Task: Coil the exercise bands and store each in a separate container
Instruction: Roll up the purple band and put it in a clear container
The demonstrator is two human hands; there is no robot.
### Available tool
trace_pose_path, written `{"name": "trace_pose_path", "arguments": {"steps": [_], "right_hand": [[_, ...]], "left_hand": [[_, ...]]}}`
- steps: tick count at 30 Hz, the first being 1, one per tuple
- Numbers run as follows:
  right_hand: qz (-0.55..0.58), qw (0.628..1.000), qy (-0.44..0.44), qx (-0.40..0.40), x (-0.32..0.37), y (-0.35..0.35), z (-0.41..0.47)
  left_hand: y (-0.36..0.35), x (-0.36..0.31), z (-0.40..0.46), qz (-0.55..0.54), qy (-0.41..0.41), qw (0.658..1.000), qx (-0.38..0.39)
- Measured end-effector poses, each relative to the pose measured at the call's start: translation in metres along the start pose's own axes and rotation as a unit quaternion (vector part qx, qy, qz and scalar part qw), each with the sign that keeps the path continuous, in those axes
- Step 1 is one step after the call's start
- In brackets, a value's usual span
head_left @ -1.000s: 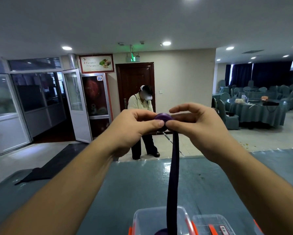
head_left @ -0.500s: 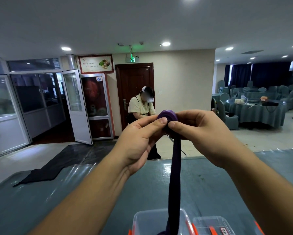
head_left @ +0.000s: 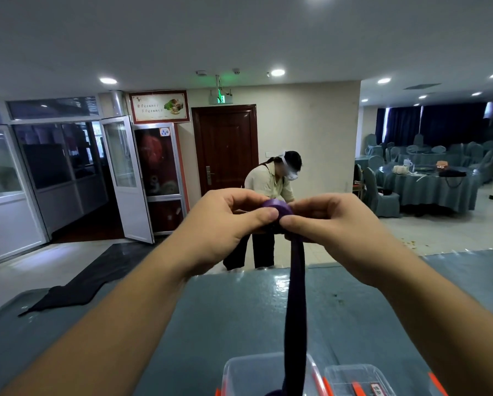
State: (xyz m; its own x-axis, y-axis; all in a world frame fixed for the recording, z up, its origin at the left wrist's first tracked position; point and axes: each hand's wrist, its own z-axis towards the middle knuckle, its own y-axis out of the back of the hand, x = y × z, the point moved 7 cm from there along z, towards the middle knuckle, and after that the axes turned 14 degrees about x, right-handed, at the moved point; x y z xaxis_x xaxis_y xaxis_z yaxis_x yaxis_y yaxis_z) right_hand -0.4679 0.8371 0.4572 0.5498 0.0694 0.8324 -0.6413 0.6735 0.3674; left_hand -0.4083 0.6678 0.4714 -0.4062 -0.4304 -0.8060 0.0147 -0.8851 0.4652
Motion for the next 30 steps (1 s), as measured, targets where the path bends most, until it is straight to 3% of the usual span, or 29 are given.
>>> {"name": "trace_pose_path", "arguments": {"steps": [3, 5, 10, 13, 17, 20, 23, 27, 30], "right_hand": [[0.128, 0.991, 0.035, -0.018, -0.001, -0.004, 0.001], [0.097, 0.994, 0.046, -0.034, 0.004, -0.002, 0.002], [-0.105, 0.994, 0.019, 0.018, 0.026, -0.001, 0.009], [-0.109, 0.994, 0.021, -0.013, 0.031, 0.004, 0.014], [0.095, 0.994, 0.054, -0.007, 0.028, -0.001, 0.018], [0.113, 0.991, 0.072, -0.009, 0.030, -0.002, 0.018], [0.026, 0.998, 0.055, 0.002, 0.028, -0.001, 0.020], [-0.106, 0.993, 0.003, 0.049, 0.022, -0.008, 0.020], [-0.073, 0.996, 0.002, 0.044, 0.019, -0.012, 0.019]], "left_hand": [[-0.009, 0.011, 0.002, -0.168, -0.012, 0.985, -0.042], [-0.013, 0.015, 0.003, -0.208, -0.013, 0.977, -0.046], [0.003, 0.000, 0.005, 0.007, 0.021, 0.999, 0.023], [0.018, -0.007, 0.005, 0.039, 0.005, 0.999, 0.009], [0.013, -0.003, 0.007, -0.195, -0.050, 0.979, -0.028], [0.003, 0.002, 0.009, -0.276, -0.052, 0.959, -0.042], [0.005, 0.003, 0.005, -0.221, -0.030, 0.975, -0.027], [0.018, -0.001, -0.001, 0.005, 0.027, 0.999, 0.022], [0.023, -0.004, -0.005, 0.044, 0.043, 0.997, 0.044]]}}
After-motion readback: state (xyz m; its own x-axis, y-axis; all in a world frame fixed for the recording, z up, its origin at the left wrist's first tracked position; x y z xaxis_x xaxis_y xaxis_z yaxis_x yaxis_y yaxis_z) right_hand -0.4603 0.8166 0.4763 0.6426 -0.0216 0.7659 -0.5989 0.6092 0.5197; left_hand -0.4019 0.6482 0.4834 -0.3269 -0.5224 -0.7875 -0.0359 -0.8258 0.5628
